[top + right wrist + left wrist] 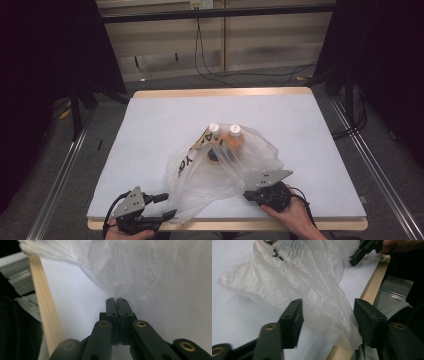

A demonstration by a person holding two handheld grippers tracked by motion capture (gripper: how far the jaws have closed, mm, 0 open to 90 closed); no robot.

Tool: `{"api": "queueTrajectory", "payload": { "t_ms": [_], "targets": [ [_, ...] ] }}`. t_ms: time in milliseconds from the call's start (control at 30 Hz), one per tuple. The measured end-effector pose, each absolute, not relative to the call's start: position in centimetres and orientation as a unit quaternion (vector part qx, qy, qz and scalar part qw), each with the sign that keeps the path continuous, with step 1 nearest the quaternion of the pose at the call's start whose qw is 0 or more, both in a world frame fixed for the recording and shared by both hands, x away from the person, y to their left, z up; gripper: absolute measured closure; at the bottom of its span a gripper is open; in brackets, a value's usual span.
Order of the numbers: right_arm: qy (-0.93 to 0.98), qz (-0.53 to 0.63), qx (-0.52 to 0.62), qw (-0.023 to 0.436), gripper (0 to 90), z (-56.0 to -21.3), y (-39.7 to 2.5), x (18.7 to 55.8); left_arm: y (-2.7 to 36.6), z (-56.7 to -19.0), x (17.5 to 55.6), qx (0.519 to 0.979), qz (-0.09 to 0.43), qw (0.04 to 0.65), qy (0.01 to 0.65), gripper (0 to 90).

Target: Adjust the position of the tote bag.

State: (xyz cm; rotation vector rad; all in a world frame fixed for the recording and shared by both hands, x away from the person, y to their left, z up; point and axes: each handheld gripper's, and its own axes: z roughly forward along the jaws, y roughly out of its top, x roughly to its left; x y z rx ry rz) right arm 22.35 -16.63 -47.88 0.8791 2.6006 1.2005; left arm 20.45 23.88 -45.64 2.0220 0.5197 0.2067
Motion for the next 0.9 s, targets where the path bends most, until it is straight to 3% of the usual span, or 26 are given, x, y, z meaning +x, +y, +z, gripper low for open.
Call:
{"api": "queueTrajectory", "payload": {
  "t_ms": [33, 133, 400, 900],
  "targets": [
    [0.863, 0.405, 0.294, 0.071, 89.4, -47.8, -16.7, 22.3, 23.9, -45.6, 20.5, 0.834, 0.087, 0.498, 0.220, 51.2],
    [0.853, 0.427, 0.291, 0.067, 89.7, -47.3, -17.2, 22.3, 24.3, -45.5, 20.9, 0.835, 0.072, 0.492, 0.237, 63.6],
    [0.842, 0.450, 0.291, 0.063, 89.9, -46.8, -17.7, 22.2, 23.9, -45.4, 20.9, 0.848, 0.053, 0.479, 0.222, 85.7],
    [0.818, 0.500, 0.276, 0.068, 90.0, -44.8, -18.4, 21.2, 24.5, -44.6, 21.3, 0.821, 0.054, 0.513, 0.244, 90.0]
  ]
}}
